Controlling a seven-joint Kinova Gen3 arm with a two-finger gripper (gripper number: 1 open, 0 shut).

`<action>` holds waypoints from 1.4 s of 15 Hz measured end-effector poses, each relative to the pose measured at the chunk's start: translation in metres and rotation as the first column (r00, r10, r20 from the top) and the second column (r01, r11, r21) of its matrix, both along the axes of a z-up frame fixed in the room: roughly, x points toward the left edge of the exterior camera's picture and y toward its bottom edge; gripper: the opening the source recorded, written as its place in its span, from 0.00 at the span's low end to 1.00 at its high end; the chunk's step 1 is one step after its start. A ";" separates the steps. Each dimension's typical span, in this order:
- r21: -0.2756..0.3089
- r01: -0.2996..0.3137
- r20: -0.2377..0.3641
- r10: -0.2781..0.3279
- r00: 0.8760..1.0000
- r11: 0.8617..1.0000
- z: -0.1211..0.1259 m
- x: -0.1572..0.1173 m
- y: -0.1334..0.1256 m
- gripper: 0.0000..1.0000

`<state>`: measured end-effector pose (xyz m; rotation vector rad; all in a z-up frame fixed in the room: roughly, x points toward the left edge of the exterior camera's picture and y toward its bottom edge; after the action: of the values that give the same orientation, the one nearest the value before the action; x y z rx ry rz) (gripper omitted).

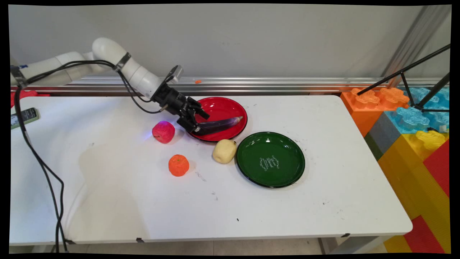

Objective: Pick up the eggplant from the red plate, then place the picked object on the table

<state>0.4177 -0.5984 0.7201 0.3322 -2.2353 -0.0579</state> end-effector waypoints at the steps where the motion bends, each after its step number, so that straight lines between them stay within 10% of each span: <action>1: -0.003 0.002 0.003 -0.002 1.000 1.000 -0.002 -0.001 -0.002 1.00; 10: -0.038 0.017 0.016 -0.016 1.000 0.999 -0.015 -0.010 -0.014 1.00; 11: -0.043 0.018 0.016 -0.018 1.000 0.999 -0.015 -0.011 -0.015 0.00; 21: -0.065 0.025 0.008 -0.025 1.000 0.998 -0.012 -0.012 -0.023 0.00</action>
<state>0.4057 -0.6210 0.7079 0.2695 -2.2435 0.0034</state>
